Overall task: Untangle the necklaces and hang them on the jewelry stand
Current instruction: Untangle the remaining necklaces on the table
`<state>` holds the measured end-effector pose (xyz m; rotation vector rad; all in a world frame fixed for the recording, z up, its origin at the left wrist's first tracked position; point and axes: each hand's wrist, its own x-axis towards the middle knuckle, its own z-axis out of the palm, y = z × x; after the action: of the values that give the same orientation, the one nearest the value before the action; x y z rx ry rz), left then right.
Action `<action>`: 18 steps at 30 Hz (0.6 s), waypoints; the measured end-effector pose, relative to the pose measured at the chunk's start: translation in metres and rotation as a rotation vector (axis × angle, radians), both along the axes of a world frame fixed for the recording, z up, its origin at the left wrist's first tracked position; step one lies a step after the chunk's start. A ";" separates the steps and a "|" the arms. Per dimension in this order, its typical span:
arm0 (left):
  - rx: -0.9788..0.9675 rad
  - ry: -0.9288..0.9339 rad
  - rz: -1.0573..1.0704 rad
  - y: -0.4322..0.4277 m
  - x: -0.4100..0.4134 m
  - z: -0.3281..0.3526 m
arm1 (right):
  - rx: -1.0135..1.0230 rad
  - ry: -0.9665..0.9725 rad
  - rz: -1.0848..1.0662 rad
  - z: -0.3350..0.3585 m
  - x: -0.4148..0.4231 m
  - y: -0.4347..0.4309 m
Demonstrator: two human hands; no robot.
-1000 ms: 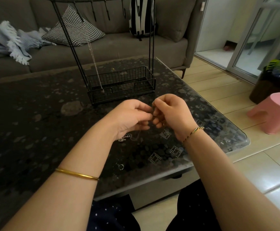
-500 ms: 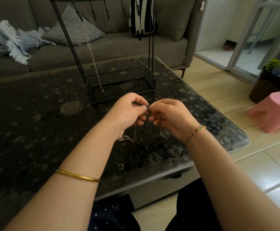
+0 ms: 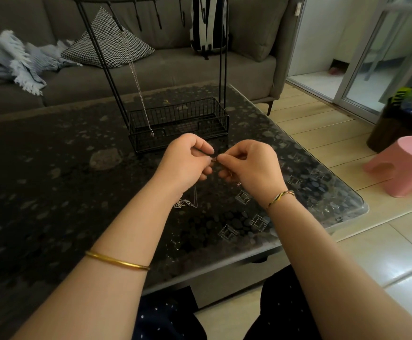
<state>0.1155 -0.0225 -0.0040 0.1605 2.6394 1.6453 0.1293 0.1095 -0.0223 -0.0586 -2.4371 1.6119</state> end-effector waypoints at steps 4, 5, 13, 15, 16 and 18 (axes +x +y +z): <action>-0.085 0.033 -0.029 0.003 0.002 0.000 | 0.130 0.061 -0.048 -0.001 -0.001 0.000; -0.097 0.037 -0.039 0.004 0.002 0.000 | 0.114 0.065 -0.046 -0.001 -0.001 0.000; -0.128 0.076 -0.028 0.003 0.002 0.000 | 0.139 0.108 -0.004 -0.002 0.000 0.000; -0.139 0.071 -0.020 0.003 0.002 -0.001 | 0.120 0.103 -0.006 -0.002 0.000 -0.001; -0.145 0.067 -0.018 0.003 0.002 -0.001 | 0.077 0.085 -0.004 -0.001 0.000 0.000; -0.101 0.044 -0.024 0.002 0.001 -0.002 | -0.020 0.037 0.009 0.000 0.000 0.001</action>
<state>0.1167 -0.0204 -0.0057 0.2271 2.7342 1.5149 0.1293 0.1108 -0.0221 -0.0219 -2.3971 1.6272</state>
